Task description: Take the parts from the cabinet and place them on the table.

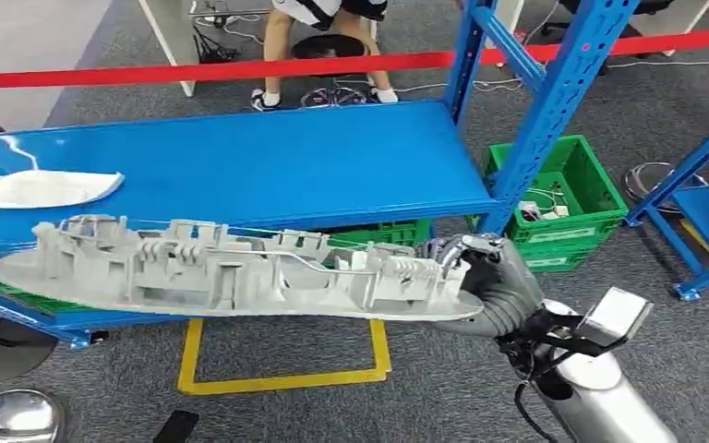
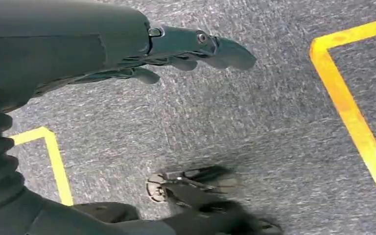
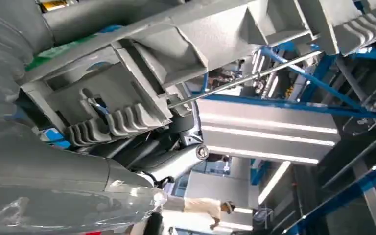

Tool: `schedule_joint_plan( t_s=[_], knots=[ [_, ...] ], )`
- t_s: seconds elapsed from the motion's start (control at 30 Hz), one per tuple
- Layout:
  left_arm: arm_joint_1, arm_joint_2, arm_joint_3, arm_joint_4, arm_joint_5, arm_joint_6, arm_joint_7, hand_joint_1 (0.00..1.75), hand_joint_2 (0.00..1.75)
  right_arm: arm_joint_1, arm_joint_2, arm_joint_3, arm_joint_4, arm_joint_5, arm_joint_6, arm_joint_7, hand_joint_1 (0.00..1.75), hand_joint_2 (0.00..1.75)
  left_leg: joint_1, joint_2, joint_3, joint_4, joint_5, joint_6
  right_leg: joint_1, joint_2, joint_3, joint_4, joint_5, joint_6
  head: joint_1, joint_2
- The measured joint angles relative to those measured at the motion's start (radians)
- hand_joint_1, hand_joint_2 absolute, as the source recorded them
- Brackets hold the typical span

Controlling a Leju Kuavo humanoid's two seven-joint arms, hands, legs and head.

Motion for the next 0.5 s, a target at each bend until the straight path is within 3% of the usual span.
schedule_joint_plan(
  t_s=[0.03, 0.1, 0.13, 0.17, 0.2, 0.27, 0.3, 0.33, 0.37, 0.4, 0.43, 0.47, 0.5],
  knots=[
    [-0.002, -0.001, 0.0, 0.0, -0.001, 0.0, -0.001, 0.0, 1.75, 0.0, 0.0, -0.002, 0.0, 0.0, 0.004, -0.004, 1.75, 1.75, 0.0, -0.001, 0.012, -0.034, -0.013, 0.011, 0.001, 0.0, -0.004, 0.001, 0.01, 0.005, 0.002, 0.0],
    [-0.001, -0.002, 0.0, 0.0, -0.001, 0.003, -0.002, 0.0, 1.75, 0.004, 0.0, -0.007, 0.0, -0.001, 0.008, -0.008, 1.75, 1.75, -0.004, -0.002, 0.0, -0.029, -0.006, 0.022, -0.001, -0.002, -0.006, -0.007, 0.028, 0.015, 0.002, 0.0],
    [0.001, -0.003, 0.0, 0.0, -0.001, 0.003, -0.003, 0.0, 1.75, 0.007, 0.0, -0.011, 0.0, -0.001, 0.008, -0.009, 1.75, 1.75, -0.003, -0.001, -0.005, -0.033, 0.002, 0.033, -0.001, -0.001, -0.007, -0.009, 0.035, 0.023, 0.001, 0.0],
    [0.003, -0.005, 0.0, 0.0, -0.001, 0.004, -0.003, 0.0, 1.75, 0.014, -0.003, -0.017, 0.0, -0.001, 0.008, -0.01, 1.75, 1.75, 0.002, 0.003, -0.011, -0.035, 0.013, 0.045, -0.004, 0.0, -0.016, 0.0, 0.018, 0.028, 0.001, 0.0],
    [0.003, -0.005, 0.0, 0.0, -0.001, 0.006, -0.005, 0.0, 1.75, 0.018, -0.005, -0.022, 0.001, -0.003, 0.008, -0.011, 1.75, 1.75, 0.002, 0.003, -0.021, -0.035, 0.021, 0.054, -0.004, -0.002, -0.034, 0.035, -0.034, 0.032, 0.006, 0.0],
    [0.003, -0.009, 0.0, 0.0, -0.001, 0.006, -0.006, 0.0, 1.75, 0.021, -0.008, -0.026, 0.001, -0.005, 0.01, -0.012, 1.75, 1.75, 0.001, 0.003, -0.046, -0.034, 0.041, 0.058, -0.005, -0.001, -0.079, 0.194, -0.15, 0.041, 0.008, 0.0],
    [0.004, -0.009, 0.0, 0.0, -0.001, 0.006, -0.006, 0.0, 1.75, 0.024, -0.009, -0.028, 0.002, -0.006, 0.011, -0.013, 1.75, 1.75, 0.0, 0.004, -0.06, -0.034, 0.052, 0.059, -0.005, -0.001, -0.098, 0.272, -0.185, 0.044, 0.008, 0.0],
    [0.005, -0.01, 0.0, 0.0, -0.001, 0.006, -0.006, 0.0, 1.75, 0.028, -0.01, -0.03, 0.002, -0.006, 0.011, -0.013, 1.75, 1.75, -0.001, 0.004, -0.073, -0.032, 0.062, 0.058, -0.005, -0.001, -0.101, 0.317, -0.187, 0.044, 0.008, 0.0],
    [0.006, -0.01, 0.0, 0.0, -0.001, 0.006, -0.006, 0.0, 1.75, 0.031, -0.01, -0.032, 0.003, -0.007, 0.011, -0.013, 1.75, 1.75, -0.001, 0.005, -0.084, -0.031, 0.07, 0.057, -0.005, -0.001, -0.088, 0.32, -0.167, 0.043, 0.008, 0.0],
    [0.006, -0.01, 0.0, 0.0, -0.001, 0.006, -0.006, 0.0, 1.75, 0.032, -0.011, -0.034, 0.003, -0.007, 0.011, -0.013, 1.75, 1.75, -0.001, 0.005, -0.098, -0.029, 0.079, 0.054, -0.005, -0.001, -0.049, 0.28, -0.125, 0.042, 0.008, 0.0],
    [0.006, -0.01, 0.0, 0.0, -0.001, 0.006, -0.006, 0.0, 1.75, 0.032, -0.011, -0.035, 0.003, -0.007, 0.011, -0.013, 1.75, 1.75, -0.001, 0.004, -0.108, -0.029, 0.087, 0.052, -0.005, -0.002, 0.004, 0.209, -0.09, 0.04, 0.008, 0.0],
    [0.006, -0.011, 0.0, 0.0, -0.001, 0.006, -0.006, 0.0, 1.75, 0.031, -0.011, -0.036, 0.003, -0.007, 0.011, -0.013, 1.75, 1.75, 0.0, 0.004, -0.115, -0.028, 0.094, 0.048, -0.005, -0.002, 0.07, 0.116, -0.073, 0.038, 0.008, 0.0],
    [0.006, -0.012, 0.0, 0.0, -0.001, 0.006, -0.006, 0.0, 1.75, 0.029, -0.011, -0.038, 0.003, -0.007, 0.011, -0.013, 1.75, 1.75, -0.003, 0.004, -0.121, -0.026, 0.101, 0.042, -0.004, -0.002, 0.129, 0.02, -0.105, 0.037, 0.008, 0.0]
  ],
)
